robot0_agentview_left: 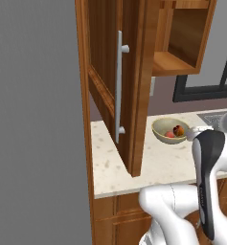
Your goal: Pick the peachs from the cabinet and place them in one bowl. Pick the squash from the sink and place it in the other bowl.
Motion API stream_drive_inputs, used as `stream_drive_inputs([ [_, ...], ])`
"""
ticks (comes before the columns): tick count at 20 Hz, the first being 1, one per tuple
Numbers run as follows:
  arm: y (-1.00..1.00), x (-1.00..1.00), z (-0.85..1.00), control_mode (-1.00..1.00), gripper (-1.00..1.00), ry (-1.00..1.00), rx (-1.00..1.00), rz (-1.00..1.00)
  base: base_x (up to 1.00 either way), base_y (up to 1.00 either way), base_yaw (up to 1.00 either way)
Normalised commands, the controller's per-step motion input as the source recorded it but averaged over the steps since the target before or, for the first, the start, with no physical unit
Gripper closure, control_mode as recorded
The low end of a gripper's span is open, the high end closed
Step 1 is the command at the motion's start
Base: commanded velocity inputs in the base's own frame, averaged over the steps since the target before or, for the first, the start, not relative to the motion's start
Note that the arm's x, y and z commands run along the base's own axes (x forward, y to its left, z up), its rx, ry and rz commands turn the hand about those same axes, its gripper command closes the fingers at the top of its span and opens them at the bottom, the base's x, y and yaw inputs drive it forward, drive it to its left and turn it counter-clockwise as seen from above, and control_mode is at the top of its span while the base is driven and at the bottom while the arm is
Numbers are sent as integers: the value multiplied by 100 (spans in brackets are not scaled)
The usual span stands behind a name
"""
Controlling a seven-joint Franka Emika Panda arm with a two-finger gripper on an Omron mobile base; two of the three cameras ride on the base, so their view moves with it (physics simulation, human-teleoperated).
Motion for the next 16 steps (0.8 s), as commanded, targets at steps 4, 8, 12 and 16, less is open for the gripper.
stream_drive_inputs([
  [4,0,0,0,100,-100,0,0,0,-23,-1,0],
  [8,0,0,0,100,-100,0,0,0,-100,-56,-9],
  [12,0,0,0,100,-100,0,0,0,-65,-64,-8],
  [16,0,0,0,100,-100,0,0,0,54,-93,0],
])
